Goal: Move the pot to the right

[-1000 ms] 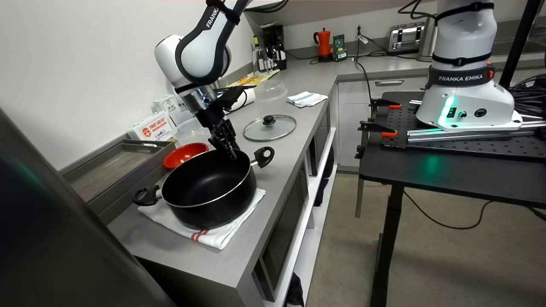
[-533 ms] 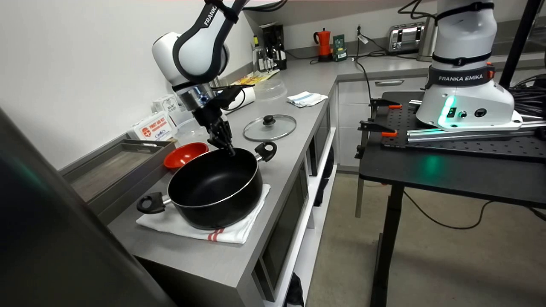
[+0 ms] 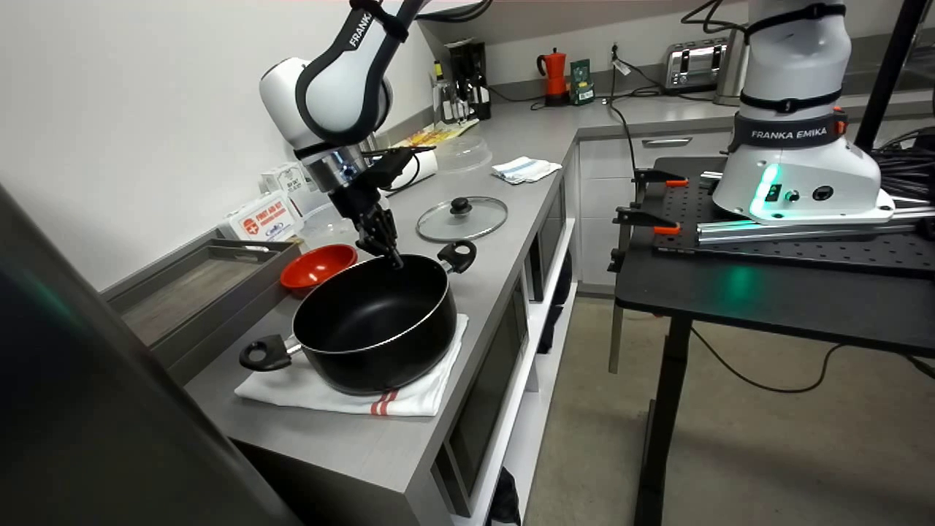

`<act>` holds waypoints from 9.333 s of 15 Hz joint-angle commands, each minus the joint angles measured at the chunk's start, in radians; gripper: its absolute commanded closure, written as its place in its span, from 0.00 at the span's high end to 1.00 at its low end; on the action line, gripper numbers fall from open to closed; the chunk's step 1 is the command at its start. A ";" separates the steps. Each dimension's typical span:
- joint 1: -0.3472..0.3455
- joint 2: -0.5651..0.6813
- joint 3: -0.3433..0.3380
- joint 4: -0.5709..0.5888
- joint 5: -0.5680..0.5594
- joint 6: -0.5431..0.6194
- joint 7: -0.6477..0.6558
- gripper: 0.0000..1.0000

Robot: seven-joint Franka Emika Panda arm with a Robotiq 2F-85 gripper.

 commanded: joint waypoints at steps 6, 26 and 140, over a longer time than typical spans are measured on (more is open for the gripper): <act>0.025 -0.029 -0.002 0.053 0.023 -0.033 0.005 0.01; -0.084 -0.042 -0.102 0.168 0.021 -0.056 0.022 0.01; -0.184 -0.393 -0.088 -0.400 0.014 0.042 -0.050 1.00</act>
